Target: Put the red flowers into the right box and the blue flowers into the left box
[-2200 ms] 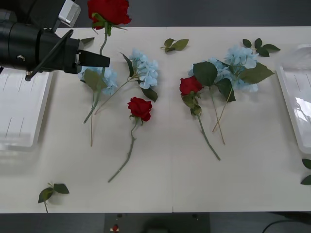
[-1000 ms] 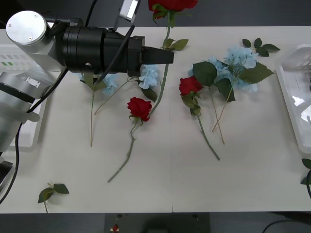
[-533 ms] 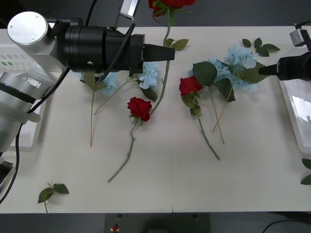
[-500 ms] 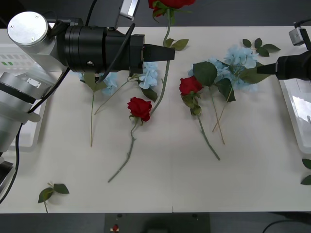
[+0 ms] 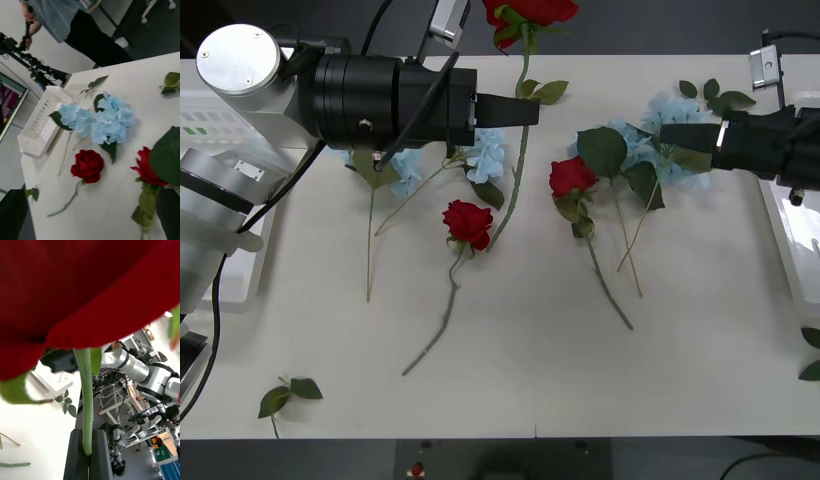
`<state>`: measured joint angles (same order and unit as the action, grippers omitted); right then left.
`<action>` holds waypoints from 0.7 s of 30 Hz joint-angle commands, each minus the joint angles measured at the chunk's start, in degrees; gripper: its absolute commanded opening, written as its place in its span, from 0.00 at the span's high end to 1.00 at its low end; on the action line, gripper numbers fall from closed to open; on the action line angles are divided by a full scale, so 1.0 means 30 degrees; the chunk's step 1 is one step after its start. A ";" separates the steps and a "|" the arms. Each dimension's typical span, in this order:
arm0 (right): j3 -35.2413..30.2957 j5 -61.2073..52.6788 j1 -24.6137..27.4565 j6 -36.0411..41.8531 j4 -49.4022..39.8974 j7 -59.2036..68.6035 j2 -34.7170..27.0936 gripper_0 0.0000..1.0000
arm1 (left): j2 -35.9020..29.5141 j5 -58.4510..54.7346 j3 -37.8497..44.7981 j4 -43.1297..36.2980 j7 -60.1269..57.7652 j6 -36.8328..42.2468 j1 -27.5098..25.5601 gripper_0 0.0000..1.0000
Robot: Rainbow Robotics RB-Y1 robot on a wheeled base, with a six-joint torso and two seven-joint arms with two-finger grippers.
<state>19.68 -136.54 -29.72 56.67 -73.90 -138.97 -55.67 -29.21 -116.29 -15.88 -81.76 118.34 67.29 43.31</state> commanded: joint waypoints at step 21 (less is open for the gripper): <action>-0.0320 -0.2270 0.4104 0.0592 -0.6246 -0.5342 0.4845 0.00 | -0.0137 -0.0083 0.0197 -0.0374 -0.0307 -0.0135 0.0623 1.00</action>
<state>19.65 -144.84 -16.88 58.17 -90.61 -153.10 -44.22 -29.21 -116.29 -15.88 -81.76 118.34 67.29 43.31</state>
